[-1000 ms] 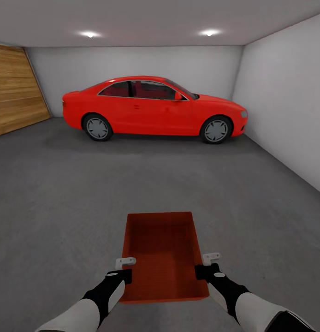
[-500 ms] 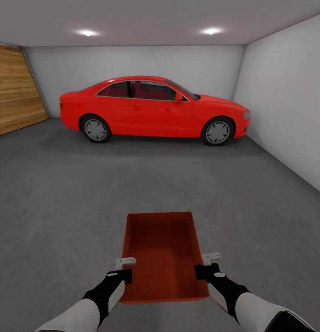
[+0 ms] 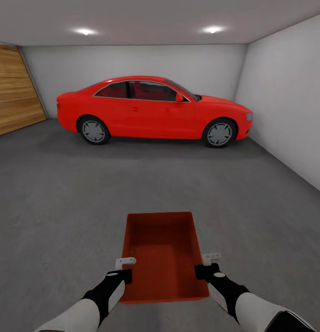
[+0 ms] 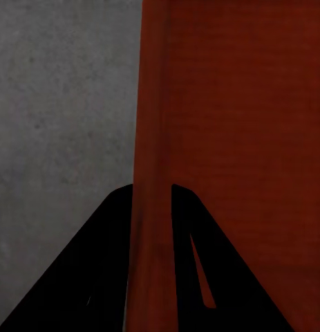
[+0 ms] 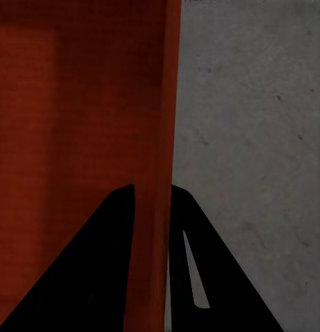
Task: Move the two storage containers from the living room to the garage. In the garage, place one container on the floor and stack the other container on top of it (either order is fine).
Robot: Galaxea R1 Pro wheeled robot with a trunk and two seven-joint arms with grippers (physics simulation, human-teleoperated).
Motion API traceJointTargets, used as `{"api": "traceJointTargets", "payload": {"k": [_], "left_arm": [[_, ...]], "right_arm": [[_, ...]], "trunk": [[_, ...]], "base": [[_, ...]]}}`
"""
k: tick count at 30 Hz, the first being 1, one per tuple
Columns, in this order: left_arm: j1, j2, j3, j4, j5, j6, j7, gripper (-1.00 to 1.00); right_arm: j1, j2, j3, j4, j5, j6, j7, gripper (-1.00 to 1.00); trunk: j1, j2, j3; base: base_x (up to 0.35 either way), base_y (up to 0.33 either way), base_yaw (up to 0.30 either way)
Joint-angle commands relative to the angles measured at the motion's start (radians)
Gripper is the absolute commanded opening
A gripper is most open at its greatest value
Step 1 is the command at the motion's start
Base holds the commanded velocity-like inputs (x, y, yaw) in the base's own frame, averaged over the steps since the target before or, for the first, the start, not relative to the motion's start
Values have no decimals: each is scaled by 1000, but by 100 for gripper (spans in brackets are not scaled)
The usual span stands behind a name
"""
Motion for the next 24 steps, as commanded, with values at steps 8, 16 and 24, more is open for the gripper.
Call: {"api": "traceJointTargets", "payload": {"k": [8,16,24], "left_arm": [[0,6,-5,-6,-23,7,13,-100],[0,6,-5,-6,-23,7,13,-100],[0,6,-5,-6,-23,7,13,-100]], "right_arm": [[-1,-3,-9,14,-13,-5,-8,-100],[-1,-3,-9,14,-14,-5,-8,-100],[-1,-3,-10,14,-14,-5,-8,-100]], "trunk": [[1,-1,-1],[1,-1,-1],[1,-1,-1]], "base": [[322,0,0],[322,0,0],[322,0,0]]}}
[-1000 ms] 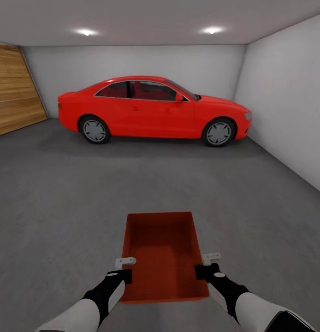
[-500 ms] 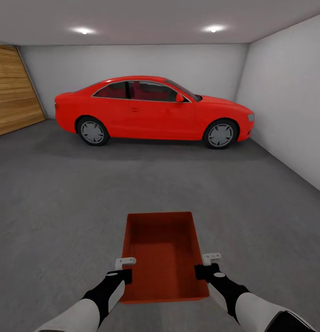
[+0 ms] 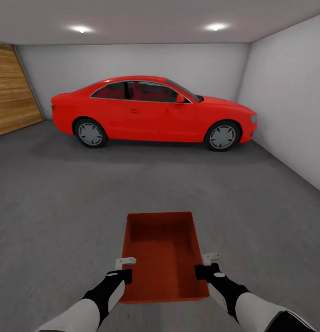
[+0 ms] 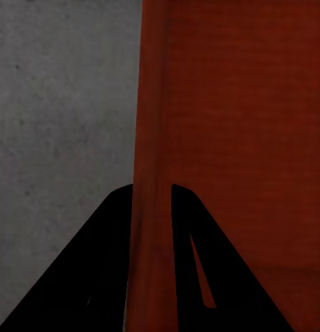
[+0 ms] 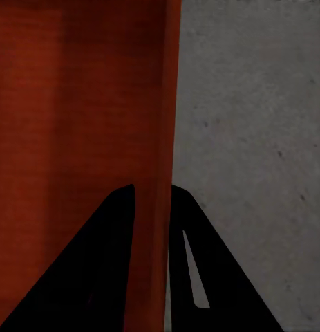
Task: Move the two storage containers from the living room to the garage. In the garage, place one container on the floor and stack the other container on top of it (either order is fine).
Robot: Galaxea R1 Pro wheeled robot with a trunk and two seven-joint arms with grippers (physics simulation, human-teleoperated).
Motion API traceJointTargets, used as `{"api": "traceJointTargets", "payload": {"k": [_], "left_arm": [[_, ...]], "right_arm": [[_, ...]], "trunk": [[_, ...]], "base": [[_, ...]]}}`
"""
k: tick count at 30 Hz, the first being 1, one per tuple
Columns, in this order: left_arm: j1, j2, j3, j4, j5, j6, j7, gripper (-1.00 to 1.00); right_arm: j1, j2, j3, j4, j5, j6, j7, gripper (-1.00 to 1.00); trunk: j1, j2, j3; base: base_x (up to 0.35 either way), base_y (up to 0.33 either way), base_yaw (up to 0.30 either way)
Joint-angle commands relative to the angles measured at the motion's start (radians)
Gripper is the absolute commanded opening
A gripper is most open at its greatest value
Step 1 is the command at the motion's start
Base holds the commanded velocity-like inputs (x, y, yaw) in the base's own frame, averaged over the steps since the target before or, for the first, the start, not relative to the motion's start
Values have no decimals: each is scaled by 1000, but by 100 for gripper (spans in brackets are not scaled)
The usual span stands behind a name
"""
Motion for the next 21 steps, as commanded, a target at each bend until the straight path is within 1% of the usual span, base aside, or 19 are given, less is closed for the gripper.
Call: {"api": "traceJointTargets", "payload": {"k": [1,15,18,21], "left_arm": [[0,6,-5,-6,-23,7,12,-100],[0,6,-5,-6,-23,7,12,-100],[0,6,-5,-6,-23,7,12,-100],[0,6,-5,-6,-23,7,12,-100]], "right_arm": [[-1,-3,-10,14,-14,-5,-8,-100],[-1,-3,-10,14,-14,-5,-8,-100],[-1,-2,-10,14,-14,-5,-9,-100],[-1,-2,-9,14,-14,-5,-9,-100]], "trunk": [[1,-1,-1],[1,-1,-1],[1,-1,-1],[1,-1,-1]], "base": [[322,0,0],[322,0,-1],[322,0,-113],[322,0,-238]]}}
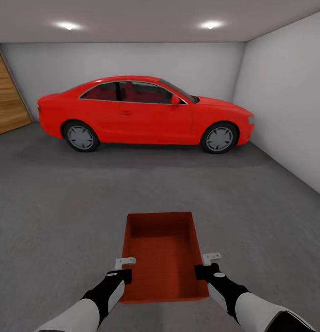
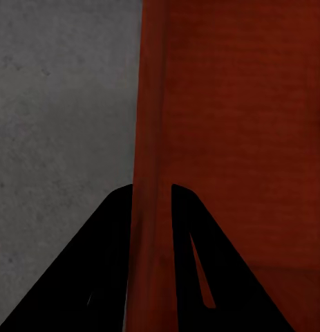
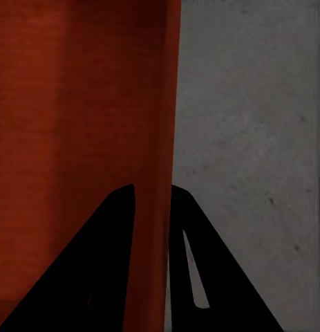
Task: Move the two storage containers from the living room to the garage. In the garage, place one container on the floor and stack the other container on top of it (either order is fine).
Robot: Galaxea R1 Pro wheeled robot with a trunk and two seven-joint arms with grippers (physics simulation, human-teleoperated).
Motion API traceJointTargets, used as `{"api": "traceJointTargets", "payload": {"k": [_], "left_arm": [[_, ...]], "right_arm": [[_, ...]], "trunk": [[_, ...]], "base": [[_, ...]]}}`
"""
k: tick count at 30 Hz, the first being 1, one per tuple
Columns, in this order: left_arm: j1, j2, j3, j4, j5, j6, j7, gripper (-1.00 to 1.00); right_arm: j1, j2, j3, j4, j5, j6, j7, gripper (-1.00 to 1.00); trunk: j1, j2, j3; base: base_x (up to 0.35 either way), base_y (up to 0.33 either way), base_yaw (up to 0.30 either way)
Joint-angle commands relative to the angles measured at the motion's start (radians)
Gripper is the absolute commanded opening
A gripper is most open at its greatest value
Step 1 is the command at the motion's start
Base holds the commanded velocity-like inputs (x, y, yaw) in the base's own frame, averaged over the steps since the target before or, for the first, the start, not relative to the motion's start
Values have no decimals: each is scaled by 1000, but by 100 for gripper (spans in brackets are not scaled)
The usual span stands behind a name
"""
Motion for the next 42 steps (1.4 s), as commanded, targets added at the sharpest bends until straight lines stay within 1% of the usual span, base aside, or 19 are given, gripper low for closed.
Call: {"api": "traceJointTargets", "payload": {"k": [1,42], "left_arm": [[0,4,-5,-6,-23,8,15,-100],[0,3,-5,-6,-23,8,15,-100]], "right_arm": [[-1,-3,-9,14,-14,-5,-6,-100],[-1,-3,-9,14,-13,-5,-6,-100]], "trunk": [[1,-1,-1],[1,-1,-1]], "base": [[322,0,-268],[322,0,-272]]}}
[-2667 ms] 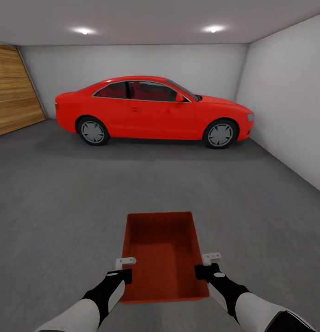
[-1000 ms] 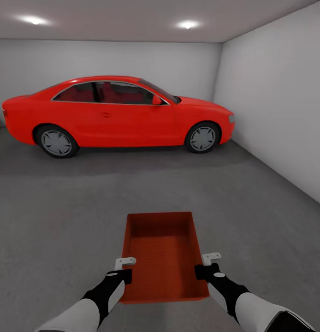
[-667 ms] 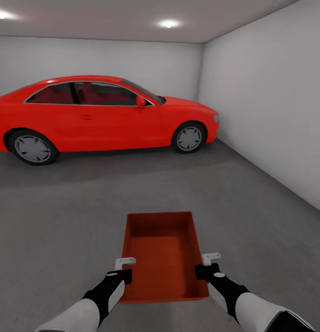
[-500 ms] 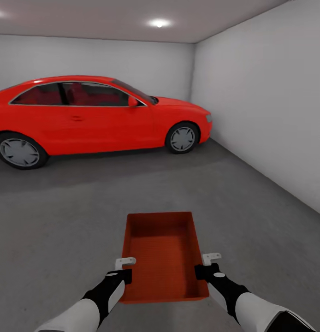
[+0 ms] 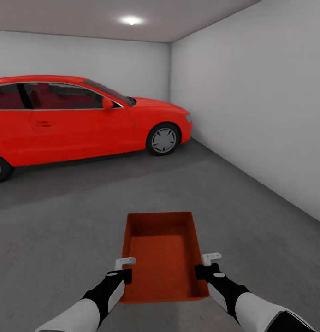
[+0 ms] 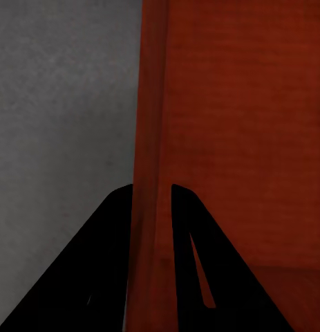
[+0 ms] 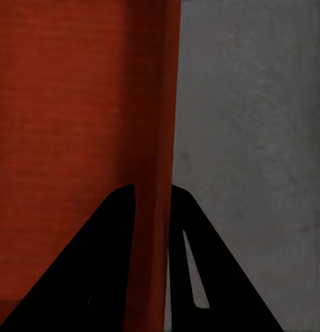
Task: Move the two storage containers from the living room to the garage. In the garage, place one container on the floor and stack the other container on top of it (either order is fine).
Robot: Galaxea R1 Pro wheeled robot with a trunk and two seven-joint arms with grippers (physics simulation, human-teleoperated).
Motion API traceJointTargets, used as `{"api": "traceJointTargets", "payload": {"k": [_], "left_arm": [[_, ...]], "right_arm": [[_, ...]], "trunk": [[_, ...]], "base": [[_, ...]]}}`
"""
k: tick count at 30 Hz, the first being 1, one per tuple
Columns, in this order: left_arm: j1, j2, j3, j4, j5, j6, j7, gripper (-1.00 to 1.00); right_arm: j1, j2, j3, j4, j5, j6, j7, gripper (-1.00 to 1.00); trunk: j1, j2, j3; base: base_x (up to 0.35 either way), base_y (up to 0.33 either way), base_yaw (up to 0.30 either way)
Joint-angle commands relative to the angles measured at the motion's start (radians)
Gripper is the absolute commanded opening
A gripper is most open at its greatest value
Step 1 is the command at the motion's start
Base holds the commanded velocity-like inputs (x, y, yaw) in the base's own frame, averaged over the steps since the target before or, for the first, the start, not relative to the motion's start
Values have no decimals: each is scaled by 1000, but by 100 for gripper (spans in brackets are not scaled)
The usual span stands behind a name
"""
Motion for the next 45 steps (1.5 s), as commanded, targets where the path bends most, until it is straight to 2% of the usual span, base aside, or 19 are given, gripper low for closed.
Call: {"api": "traceJointTargets", "payload": {"k": [1,45], "left_arm": [[0,4,-5,-6,-23,8,14,-100],[0,5,-5,-6,-23,8,14,-100]], "right_arm": [[-1,-2,-9,14,-13,-5,-7,-100],[-1,-2,-10,14,-13,-5,-7,-100]], "trunk": [[1,-1,-1],[1,-1,-1]], "base": [[322,0,-257],[322,0,-257]]}}
